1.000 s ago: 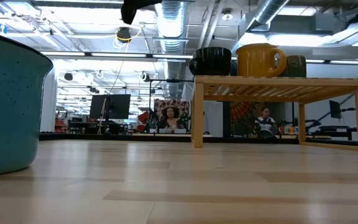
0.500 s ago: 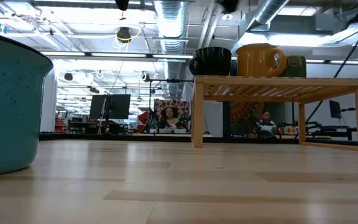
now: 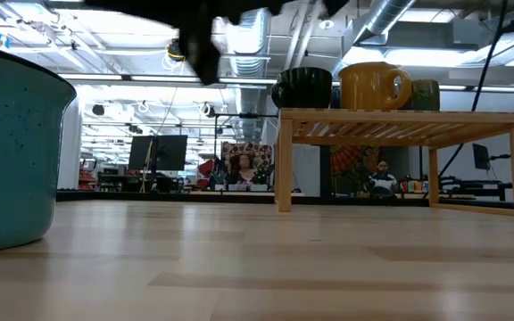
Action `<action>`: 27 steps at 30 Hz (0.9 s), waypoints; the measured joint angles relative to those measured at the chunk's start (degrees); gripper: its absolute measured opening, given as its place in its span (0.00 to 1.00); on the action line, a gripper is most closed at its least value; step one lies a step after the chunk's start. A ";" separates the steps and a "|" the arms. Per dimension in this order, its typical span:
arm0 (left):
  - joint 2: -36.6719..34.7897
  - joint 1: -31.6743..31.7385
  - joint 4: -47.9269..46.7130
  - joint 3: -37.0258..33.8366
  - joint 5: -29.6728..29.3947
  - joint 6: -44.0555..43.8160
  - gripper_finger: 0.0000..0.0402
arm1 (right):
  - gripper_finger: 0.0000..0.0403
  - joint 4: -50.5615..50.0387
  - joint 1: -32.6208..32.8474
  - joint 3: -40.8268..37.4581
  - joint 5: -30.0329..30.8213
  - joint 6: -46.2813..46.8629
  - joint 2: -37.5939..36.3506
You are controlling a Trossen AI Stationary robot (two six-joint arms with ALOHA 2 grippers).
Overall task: Place coffee mugs
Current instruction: Put the blue mug on the shelf
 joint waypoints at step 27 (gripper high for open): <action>0.04 -0.17 0.20 -0.02 -0.11 -3.17 0.42 | 0.05 -25.48 -1.54 15.99 0.67 -2.15 9.16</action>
